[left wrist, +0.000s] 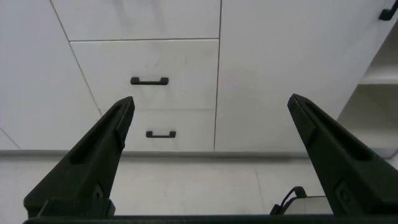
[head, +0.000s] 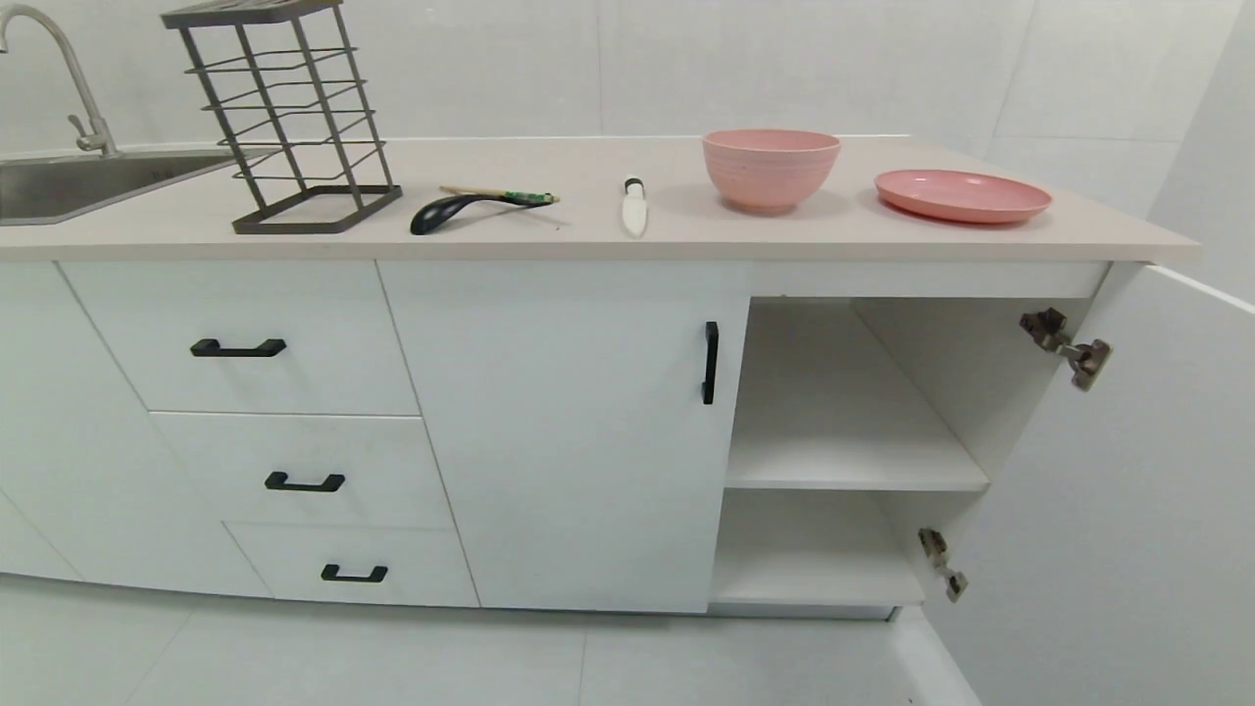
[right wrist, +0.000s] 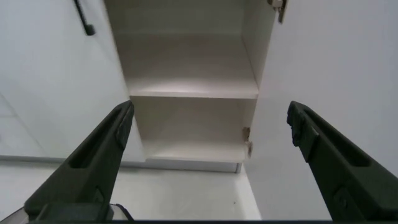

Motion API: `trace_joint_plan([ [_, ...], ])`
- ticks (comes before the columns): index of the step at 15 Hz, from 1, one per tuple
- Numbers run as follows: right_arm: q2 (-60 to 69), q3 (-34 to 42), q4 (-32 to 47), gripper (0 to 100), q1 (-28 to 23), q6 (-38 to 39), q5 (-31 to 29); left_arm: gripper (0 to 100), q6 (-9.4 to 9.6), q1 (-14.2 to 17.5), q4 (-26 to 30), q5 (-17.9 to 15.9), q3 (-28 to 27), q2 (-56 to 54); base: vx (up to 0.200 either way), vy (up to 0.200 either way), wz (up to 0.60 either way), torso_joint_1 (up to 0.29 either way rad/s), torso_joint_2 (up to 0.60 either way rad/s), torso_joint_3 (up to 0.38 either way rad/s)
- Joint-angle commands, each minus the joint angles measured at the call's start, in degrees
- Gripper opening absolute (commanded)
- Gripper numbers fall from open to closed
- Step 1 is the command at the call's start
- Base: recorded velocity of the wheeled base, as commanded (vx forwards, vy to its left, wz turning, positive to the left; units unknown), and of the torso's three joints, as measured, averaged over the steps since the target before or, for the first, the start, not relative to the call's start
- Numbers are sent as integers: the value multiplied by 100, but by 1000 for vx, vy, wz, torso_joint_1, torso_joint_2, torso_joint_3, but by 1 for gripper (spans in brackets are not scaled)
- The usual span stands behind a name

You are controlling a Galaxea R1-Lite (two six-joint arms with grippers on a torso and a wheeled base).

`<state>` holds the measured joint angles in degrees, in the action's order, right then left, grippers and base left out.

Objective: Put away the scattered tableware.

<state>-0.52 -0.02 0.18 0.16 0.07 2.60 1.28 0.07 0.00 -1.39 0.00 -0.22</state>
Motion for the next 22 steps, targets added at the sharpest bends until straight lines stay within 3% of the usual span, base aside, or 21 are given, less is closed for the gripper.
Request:
trace_joint_plan([
  [1,-18,-6,-1,100,2,1,4,100,-5,1,-9,-2,0,22,200,0,0,2,-2,2],
  [7,-18,-6,-1,100,2,1,4,100,-23,1,-9,7,0,22,0,0,0,0,0,0],
  [11,-18,-6,-1,100,2,10,4,100,-23,1,-9,7,0,22,150,0,0,2,-1,2],
  [22,-18,-6,8,100,2,1,4,100,-66,1,-9,16,0,22,0,0,-273,2,2,0],
])
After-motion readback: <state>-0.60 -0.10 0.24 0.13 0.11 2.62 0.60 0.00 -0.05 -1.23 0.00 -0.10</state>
